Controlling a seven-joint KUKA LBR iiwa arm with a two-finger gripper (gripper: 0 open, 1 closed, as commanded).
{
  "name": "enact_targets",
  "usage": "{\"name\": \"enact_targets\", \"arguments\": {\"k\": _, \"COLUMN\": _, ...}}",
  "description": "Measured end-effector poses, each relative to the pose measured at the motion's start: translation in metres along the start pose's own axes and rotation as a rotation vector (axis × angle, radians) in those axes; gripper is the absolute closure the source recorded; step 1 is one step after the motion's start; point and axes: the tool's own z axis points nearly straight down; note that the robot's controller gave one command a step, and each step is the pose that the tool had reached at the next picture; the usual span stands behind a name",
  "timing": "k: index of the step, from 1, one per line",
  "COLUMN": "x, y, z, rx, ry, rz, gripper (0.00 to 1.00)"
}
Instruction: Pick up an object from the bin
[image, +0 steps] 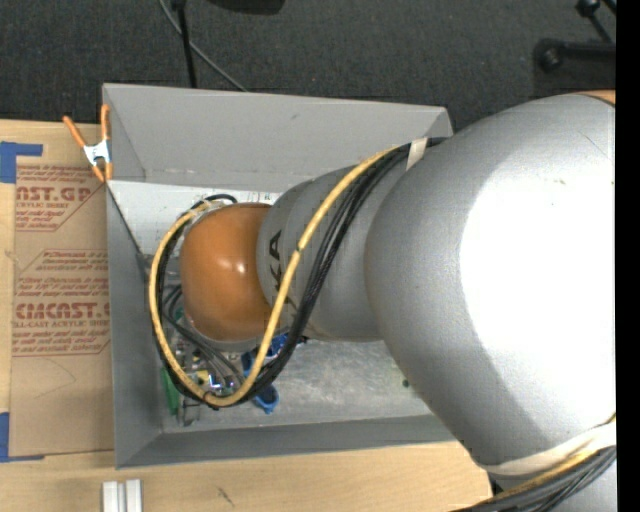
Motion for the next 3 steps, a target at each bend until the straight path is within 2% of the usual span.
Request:
{"name": "enact_targets", "arguments": {"k": 2, "x": -0.001, "y": 0.001, "z": -0.016, "rx": 0.000, "ry": 0.001, "rz": -0.001, "gripper": 1.00}}
{"name": "enact_targets", "arguments": {"k": 3, "x": -0.002, "y": 0.003, "z": -0.086, "rx": -0.002, "ry": -0.005, "rz": -0.002, "gripper": 1.00}}
